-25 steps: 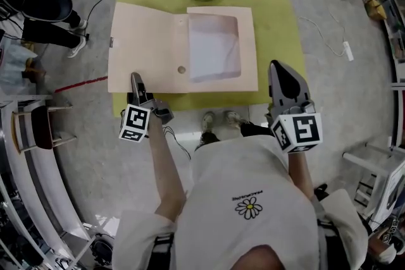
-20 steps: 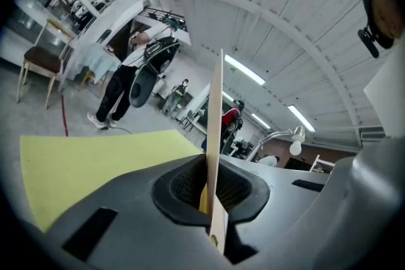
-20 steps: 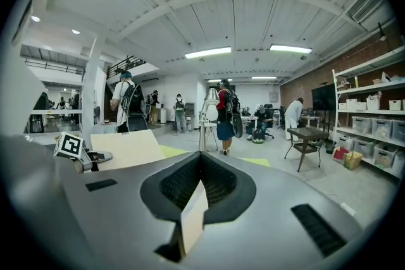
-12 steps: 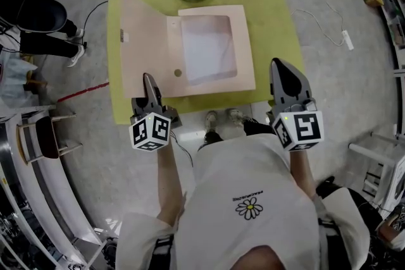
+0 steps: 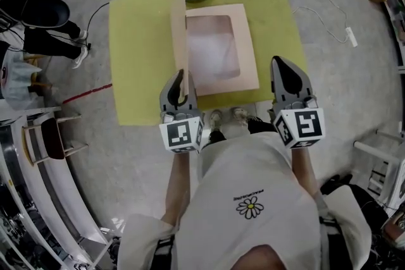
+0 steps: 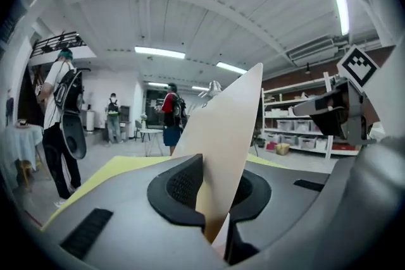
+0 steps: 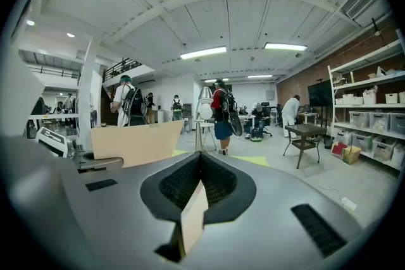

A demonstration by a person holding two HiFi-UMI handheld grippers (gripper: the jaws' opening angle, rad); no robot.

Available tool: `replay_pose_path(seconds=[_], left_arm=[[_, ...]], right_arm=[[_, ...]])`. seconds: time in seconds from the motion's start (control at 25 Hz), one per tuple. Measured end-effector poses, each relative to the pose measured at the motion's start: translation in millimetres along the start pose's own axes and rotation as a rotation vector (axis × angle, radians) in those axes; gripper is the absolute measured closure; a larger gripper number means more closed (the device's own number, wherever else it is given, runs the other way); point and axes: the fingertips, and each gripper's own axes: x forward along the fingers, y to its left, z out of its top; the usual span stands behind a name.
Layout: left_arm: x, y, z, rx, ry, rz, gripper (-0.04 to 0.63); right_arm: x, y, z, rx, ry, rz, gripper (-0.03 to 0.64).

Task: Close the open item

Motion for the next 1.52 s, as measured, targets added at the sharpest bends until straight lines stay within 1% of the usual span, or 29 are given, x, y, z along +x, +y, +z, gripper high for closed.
replay_pose_path(seconds=[0.2,0.36,0.64,0.8,1.0,1.2,1.36,1.44,1.52], left_arm=[[12.3,-35.7,-11.0,0.147,0.076,-0.074,0.555],[21.9,-65.4,-29.1,0.28,0.164,-0.153,0.555],[34.0,-100.4,-62.1,0.495,0.308,-0.242,0.545],[41.2,-112.1,-73.6,0.564,0.375,-0.284,0.529],[49.0,-120.5,-89.8,0.684,0.477,-0.364,0.531],[53.3,-129.3,-106.6,0.765,0.573,-0.431,0.531],[54.9,-133.8,-126.9,0.87,0.657,-0.476,0.529],[56.3,-134.4,-127.7,0.91,0.694,-0.492,0.529],[56.8,-135.3,-129.2,0.968,0.729,-0.513,0.526]], right_arm=[[-2.6,-3.8,-0.4,0.007,-0.005,-0.006,0.607],[-2.3,-5.5,-2.3,0.013,0.001,-0.004,0.607],[-4.3,-9.9,-9.0,0.016,0.011,-0.007,0.607],[-7.4,-12.6,-12.6,0.02,0.014,-0.013,0.607],[-6.9,-15.8,-14.8,0.032,0.028,-0.019,0.607],[-6.1,-14.7,-16.7,0.028,0.04,-0.01,0.607],[-2.9,-9.1,-16.2,0.02,0.044,0.007,0.607],[-1.5,-7.3,-16.1,0.019,0.045,0.014,0.607],[-0.2,-6.4,-17.3,0.018,0.049,0.018,0.607]])
